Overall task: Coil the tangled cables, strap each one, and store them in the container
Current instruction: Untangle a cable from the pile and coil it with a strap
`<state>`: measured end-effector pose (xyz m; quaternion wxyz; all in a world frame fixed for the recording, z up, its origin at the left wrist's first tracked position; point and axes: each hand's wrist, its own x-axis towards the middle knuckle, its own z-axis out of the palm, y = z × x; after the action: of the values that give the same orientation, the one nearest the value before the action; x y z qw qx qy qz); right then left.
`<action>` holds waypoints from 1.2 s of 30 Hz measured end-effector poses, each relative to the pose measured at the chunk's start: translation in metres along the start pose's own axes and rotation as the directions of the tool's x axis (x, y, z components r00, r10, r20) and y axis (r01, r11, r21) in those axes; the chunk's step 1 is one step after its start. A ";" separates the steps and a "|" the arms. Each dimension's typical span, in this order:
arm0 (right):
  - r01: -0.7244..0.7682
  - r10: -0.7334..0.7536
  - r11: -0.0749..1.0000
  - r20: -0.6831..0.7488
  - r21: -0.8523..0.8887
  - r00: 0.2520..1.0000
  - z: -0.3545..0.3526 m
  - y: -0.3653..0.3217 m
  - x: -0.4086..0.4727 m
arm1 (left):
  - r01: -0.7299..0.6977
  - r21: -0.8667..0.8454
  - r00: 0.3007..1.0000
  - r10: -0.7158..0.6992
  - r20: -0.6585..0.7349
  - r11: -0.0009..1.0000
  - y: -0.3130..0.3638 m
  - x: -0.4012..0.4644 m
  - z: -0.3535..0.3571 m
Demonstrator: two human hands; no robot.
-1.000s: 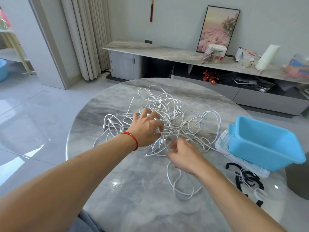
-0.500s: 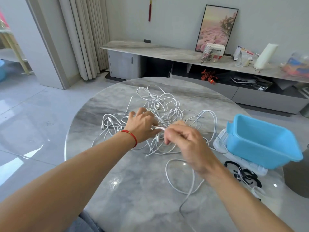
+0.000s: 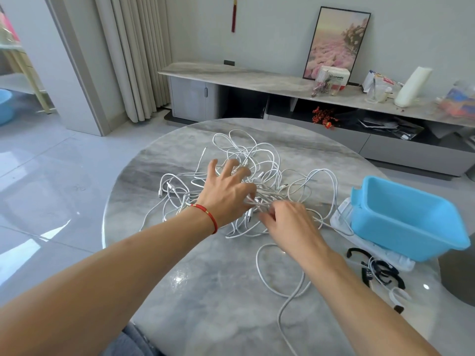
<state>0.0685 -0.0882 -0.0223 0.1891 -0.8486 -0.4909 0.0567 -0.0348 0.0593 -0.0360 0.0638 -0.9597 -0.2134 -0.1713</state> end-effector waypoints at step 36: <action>0.024 -0.025 0.999 0.034 0.031 0.999 -0.006 -0.014 0.006 | -0.077 -0.034 0.997 0.076 -0.027 0.996 0.009 0.007 0.009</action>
<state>0.0614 -0.0787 -0.0107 0.1942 -0.8383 -0.5037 0.0765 -0.0225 0.0557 -0.0419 0.0560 -0.9659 -0.1727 -0.1846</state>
